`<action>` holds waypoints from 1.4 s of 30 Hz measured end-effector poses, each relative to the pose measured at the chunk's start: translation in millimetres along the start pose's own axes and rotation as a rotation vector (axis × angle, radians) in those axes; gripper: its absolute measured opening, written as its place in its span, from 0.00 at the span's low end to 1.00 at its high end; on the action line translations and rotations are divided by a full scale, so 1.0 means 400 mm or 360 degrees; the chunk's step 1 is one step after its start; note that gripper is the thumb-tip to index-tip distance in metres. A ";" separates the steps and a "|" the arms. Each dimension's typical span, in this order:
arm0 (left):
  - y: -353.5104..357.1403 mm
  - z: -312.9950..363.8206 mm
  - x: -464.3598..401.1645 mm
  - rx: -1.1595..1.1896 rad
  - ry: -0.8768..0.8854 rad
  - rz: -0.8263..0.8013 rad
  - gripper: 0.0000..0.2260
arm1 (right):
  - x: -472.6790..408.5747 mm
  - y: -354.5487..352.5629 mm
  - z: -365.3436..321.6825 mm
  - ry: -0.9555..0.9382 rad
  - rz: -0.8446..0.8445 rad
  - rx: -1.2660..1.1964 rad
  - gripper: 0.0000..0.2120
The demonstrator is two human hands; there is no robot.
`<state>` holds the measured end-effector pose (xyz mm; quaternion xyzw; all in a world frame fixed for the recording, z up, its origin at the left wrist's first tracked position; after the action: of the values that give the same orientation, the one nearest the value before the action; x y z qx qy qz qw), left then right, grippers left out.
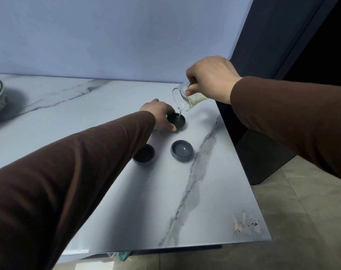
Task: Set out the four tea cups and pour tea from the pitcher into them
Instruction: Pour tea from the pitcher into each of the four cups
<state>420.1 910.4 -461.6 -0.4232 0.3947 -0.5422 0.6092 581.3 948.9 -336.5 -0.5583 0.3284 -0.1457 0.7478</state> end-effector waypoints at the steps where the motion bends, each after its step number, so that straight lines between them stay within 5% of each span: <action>1: 0.000 0.000 0.000 -0.0002 -0.0001 0.0006 0.29 | 0.002 0.004 0.005 0.0032 0.0005 -0.0026 0.15; 11: 0.004 0.003 0.015 0.0034 -0.0005 -0.0001 0.39 | 0.082 0.066 0.089 0.0816 -0.0047 -0.0676 0.19; 15: -0.020 0.006 0.052 0.0084 0.0066 0.0168 0.35 | 0.112 0.048 0.091 0.0907 -0.0038 -0.0838 0.18; 21: -0.029 0.018 0.144 0.0077 0.0156 0.0219 0.28 | 0.156 -0.007 0.068 0.0808 -0.0031 -0.0762 0.20; 33: 0.030 0.059 0.245 -0.0025 0.0177 -0.0077 0.37 | 0.235 -0.055 -0.028 0.0304 -0.0115 -0.0231 0.18; 42: 0.040 0.064 0.254 -0.0016 0.0131 -0.0070 0.28 | 0.260 -0.062 -0.099 0.0039 -0.0154 -0.0047 0.17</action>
<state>459.5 812.4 -470.4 -0.4122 0.4127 -0.5704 0.5782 636.2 850.4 -354.0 -0.5828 0.3121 -0.1837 0.7274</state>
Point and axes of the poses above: each hand's wrist, its own x-axis away from the middle knuckle, its own y-axis out of the palm, z = x × y, the point moved 1 cm from there along -x, towards the middle knuckle, and after that the axes turned 6 degrees about z, right-handed, at the moved point
